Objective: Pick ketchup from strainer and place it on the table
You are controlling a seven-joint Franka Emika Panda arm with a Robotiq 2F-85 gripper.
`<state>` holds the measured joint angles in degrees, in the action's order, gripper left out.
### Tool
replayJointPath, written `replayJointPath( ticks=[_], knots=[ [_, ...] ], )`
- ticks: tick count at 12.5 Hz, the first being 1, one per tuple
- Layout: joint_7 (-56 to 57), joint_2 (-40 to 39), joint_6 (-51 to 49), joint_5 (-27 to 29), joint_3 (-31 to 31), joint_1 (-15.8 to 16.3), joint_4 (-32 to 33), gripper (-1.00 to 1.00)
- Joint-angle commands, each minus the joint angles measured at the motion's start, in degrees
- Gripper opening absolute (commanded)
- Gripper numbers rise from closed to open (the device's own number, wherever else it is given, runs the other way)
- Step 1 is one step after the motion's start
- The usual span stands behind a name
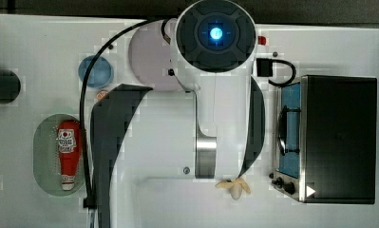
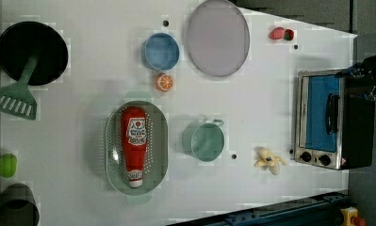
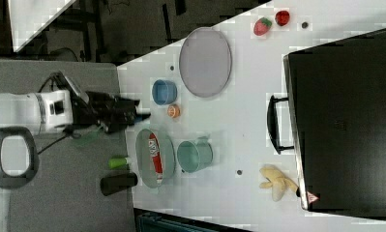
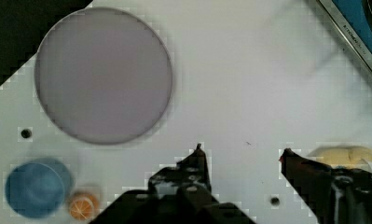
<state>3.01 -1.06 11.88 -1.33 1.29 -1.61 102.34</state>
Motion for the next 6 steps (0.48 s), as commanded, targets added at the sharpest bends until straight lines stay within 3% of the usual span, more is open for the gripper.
replayJointPath(
  ticks=[1, 3, 6],
  knots=[
    [-3.1, 15.4, -10.4, 3.0, 4.2, -4.9, 6.2, 0.58],
    [-3.1, 15.0, -10.4, 3.0, 6.0, -4.5, 6.2, 0.99],
    [-3.2, 14.1, -10.4, 3.0, 10.5, -3.7, 6.2, 1.00]
  ],
)
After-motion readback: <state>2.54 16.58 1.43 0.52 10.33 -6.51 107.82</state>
